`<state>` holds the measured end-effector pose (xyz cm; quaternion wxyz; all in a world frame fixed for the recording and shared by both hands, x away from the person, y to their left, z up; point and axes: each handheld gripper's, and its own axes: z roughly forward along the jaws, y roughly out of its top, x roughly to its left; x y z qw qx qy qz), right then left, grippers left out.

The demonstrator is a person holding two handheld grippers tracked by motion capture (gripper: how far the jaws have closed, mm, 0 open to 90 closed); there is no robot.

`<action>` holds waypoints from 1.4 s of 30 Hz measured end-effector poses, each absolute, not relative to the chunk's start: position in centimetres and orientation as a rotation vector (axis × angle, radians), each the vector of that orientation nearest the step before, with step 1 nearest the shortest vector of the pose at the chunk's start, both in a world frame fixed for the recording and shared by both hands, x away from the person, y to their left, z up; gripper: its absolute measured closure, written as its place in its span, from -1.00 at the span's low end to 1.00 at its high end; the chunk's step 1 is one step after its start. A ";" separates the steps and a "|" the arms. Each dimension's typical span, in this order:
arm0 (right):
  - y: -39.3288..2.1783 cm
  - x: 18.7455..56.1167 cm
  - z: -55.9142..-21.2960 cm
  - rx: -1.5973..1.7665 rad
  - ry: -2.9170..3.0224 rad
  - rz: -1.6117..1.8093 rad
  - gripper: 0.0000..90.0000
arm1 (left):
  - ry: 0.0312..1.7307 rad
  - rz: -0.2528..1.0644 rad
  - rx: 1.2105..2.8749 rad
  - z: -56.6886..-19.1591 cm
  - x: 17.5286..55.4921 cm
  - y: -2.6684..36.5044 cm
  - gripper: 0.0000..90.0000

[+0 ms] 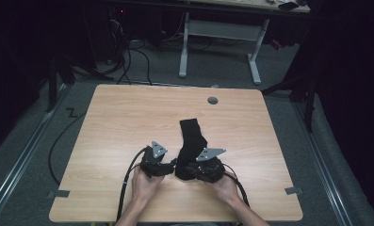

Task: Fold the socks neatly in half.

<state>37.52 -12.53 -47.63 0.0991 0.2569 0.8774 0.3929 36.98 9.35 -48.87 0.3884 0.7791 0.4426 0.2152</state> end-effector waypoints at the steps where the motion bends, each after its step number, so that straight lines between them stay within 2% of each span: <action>1: -12.6 37.6 -47.6 0.767 2.587 1.159 0.71 | 1.116 0.541 1.993 -48.9 37.1 9.0 -0.33; 9: -12.3 38.8 -49.9 0.815 2.589 1.065 0.68 | 1.109 0.506 2.061 -49.9 37.6 7.6 -0.33; 18: -12.9 37.1 -50.1 0.761 2.572 1.071 0.59 | 1.050 0.484 2.144 -50.2 35.8 6.9 -0.31; 22: -13.4 36.3 -50.1 0.749 2.586 1.079 0.54 | 1.046 0.443 2.119 -49.7 35.8 6.9 -0.30; 28: -13.9 36.3 -49.7 0.790 2.506 1.165 0.53 | 1.070 0.496 2.073 -48.4 38.0 7.1 -0.23; 42: -13.2 35.5 -50.6 0.715 2.555 1.128 0.50 | 1.174 0.478 1.981 -47.9 44.3 7.0 -0.08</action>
